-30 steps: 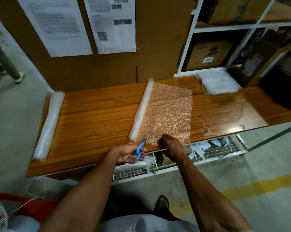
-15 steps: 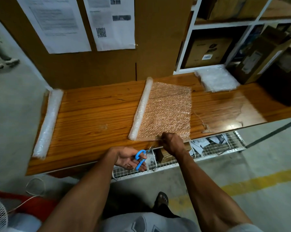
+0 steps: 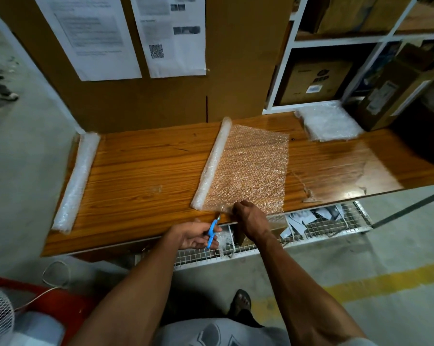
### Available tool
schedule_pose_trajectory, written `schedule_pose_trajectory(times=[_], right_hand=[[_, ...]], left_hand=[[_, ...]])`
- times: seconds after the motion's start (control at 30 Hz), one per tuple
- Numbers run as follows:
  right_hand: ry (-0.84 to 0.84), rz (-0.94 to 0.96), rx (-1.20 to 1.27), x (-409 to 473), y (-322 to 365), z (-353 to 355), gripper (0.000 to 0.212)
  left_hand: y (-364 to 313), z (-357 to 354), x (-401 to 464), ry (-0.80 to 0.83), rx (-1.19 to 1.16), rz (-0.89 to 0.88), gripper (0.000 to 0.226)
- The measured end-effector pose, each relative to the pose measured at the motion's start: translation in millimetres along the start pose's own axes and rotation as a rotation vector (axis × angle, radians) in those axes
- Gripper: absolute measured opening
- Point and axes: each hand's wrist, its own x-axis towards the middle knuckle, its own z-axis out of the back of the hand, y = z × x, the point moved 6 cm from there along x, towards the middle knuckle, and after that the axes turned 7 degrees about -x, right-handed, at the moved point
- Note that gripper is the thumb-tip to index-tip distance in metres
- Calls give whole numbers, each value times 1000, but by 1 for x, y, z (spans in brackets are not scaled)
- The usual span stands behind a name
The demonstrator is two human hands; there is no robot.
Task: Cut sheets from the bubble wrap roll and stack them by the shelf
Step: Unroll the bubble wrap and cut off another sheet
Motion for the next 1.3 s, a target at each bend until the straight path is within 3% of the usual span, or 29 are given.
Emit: schedule_pose_trajectory(times=[0.37, 0.53, 0.67, 0.9, 1.03, 1.23, 1.3], right_hand=[[7, -49, 127, -2, -3, -7, 21], [45, -103, 238, -1, -9, -9, 10], [51, -119, 282, -1, -9, -10, 22], [30, -81, 239, -2, -7, -11, 26], [16, -37, 204, -5, -2, -6, 14], [-57, -12, 207, -6, 2, -4, 9], [-69, -15, 210, -6, 1, -3, 11]], left_hand=[[2, -7, 6, -124, 29, -66, 14], [1, -10, 5, -158, 73, -111, 34], [3, -8, 9, -164, 86, -144, 36], [2, -9, 11, -127, 35, -120, 21], [-1, -7, 18, -106, -3, -85, 16], [-15, -12, 23, -135, 39, -101, 21], [-17, -14, 26, -147, 36, -115, 31]])
